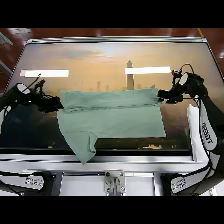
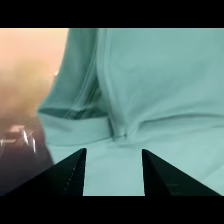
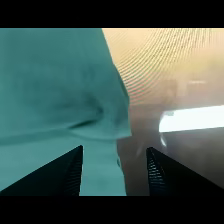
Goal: Fold the shirts.
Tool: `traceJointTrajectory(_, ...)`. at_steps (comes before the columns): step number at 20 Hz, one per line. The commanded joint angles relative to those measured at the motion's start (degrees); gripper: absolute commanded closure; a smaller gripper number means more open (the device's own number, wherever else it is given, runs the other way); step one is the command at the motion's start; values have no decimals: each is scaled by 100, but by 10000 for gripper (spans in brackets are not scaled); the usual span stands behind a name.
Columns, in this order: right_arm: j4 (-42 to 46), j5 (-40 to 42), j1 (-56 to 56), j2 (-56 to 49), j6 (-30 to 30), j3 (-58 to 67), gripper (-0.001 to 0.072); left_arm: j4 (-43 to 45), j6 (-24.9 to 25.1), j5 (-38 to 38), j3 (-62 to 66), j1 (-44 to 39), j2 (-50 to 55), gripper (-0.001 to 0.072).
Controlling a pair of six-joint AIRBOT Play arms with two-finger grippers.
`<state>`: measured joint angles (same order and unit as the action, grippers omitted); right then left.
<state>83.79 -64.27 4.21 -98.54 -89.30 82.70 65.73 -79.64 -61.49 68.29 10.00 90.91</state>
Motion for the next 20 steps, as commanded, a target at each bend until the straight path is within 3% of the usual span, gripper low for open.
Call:
traceJointTrajectory(1,1276,-1484,46,525,664,-11,223,498,256,-1954,203,461,-208,275)
traceJointTrajectory(2,1314,-1945,177,647,833,-70,286,485,437,-2354,-7,660,-372,350)
traceJointTrajectory(3,992,-2074,455,822,857,-295,284,413,605,-2520,-437,885,-627,461)
traceJointTrajectory(4,494,-2033,769,994,826,-597,282,286,704,-2424,-988,1104,-942,463)
traceJointTrajectory(5,-90,-1943,1115,1163,824,-977,237,33,809,-2168,-1665,1344,-1300,446)
traceJointTrajectory(6,-588,-1849,1427,1300,872,-1353,237,-282,1008,-1891,-2304,1554,-1620,365)
traceJointTrajectory(7,-962,-1801,1672,1381,960,-1635,237,-603,1196,-1626,-2872,1729,-1884,194)
traceJointTrajectory(8,-1338,-1779,1873,1421,1091,-1860,238,-962,1432,-1384,-3399,1860,-2087,111)
traceJointTrajectory(9,-1657,-1777,2011,1425,1182,-1985,238,-1239,1655,-1235,-3727,1902,-2175,119)
traceJointTrajectory(11,-2070,-1698,2131,1425,1209,-2063,238,-1790,2063,-1084,-4172,1845,-2164,336)
traceJointTrajectory(16,-2212,-1512,2122,1425,1228,-2063,238,-2358,2258,-341,-4577,1631,-2164,296)
traceJointTrajectory(17,-2199,-1519,2122,1425,1228,-2063,238,-2494,2304,-247,-4577,1598,-2164,136)
traceJointTrajectory(18,-2199,-1517,2122,1425,1228,-2063,239,-2588,2304,-153,-4577,1578,-2164,108)
traceJointTrajectory(20,-2199,-1519,2120,1425,1226,-2063,239,-2721,2306,57,-4577,1521,-2164,120)
